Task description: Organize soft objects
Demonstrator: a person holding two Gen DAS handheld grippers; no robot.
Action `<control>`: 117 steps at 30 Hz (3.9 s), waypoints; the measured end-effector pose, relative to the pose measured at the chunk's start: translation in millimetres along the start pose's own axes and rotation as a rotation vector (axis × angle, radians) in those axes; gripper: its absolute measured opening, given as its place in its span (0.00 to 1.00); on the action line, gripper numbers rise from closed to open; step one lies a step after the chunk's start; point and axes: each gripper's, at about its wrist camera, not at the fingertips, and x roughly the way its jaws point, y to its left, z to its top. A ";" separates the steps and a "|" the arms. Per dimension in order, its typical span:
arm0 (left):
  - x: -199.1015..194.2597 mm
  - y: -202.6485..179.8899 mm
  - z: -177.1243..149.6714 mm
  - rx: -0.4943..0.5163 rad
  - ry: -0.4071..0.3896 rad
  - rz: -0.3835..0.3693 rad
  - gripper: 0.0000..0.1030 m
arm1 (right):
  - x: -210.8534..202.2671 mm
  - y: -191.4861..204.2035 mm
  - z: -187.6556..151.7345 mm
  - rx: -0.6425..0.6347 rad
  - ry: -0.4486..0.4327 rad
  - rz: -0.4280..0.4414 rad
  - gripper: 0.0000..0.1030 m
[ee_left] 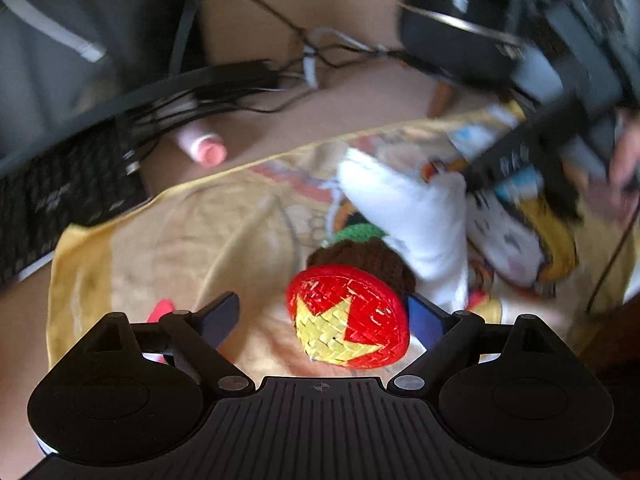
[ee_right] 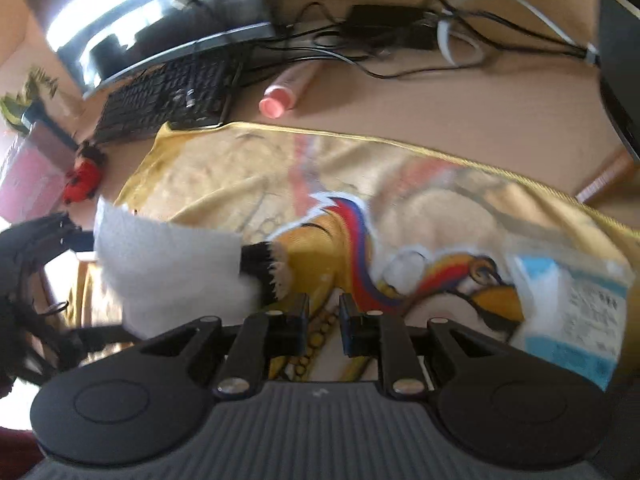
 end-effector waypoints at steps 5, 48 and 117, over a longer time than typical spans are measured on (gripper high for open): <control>4.5 -4.4 5.8 0.036 0.023 0.042 0.92 | -36.7 13.7 -16.6 -0.079 -0.093 0.159 0.63; 3.4 78.7 3.7 -0.403 0.062 -0.003 0.96 | 17.8 137.6 -67.5 -0.694 -0.088 -0.027 0.63; -17.5 -36.1 -25.0 0.418 -0.072 0.194 0.98 | -6.5 68.8 -4.3 0.045 -0.079 0.369 0.08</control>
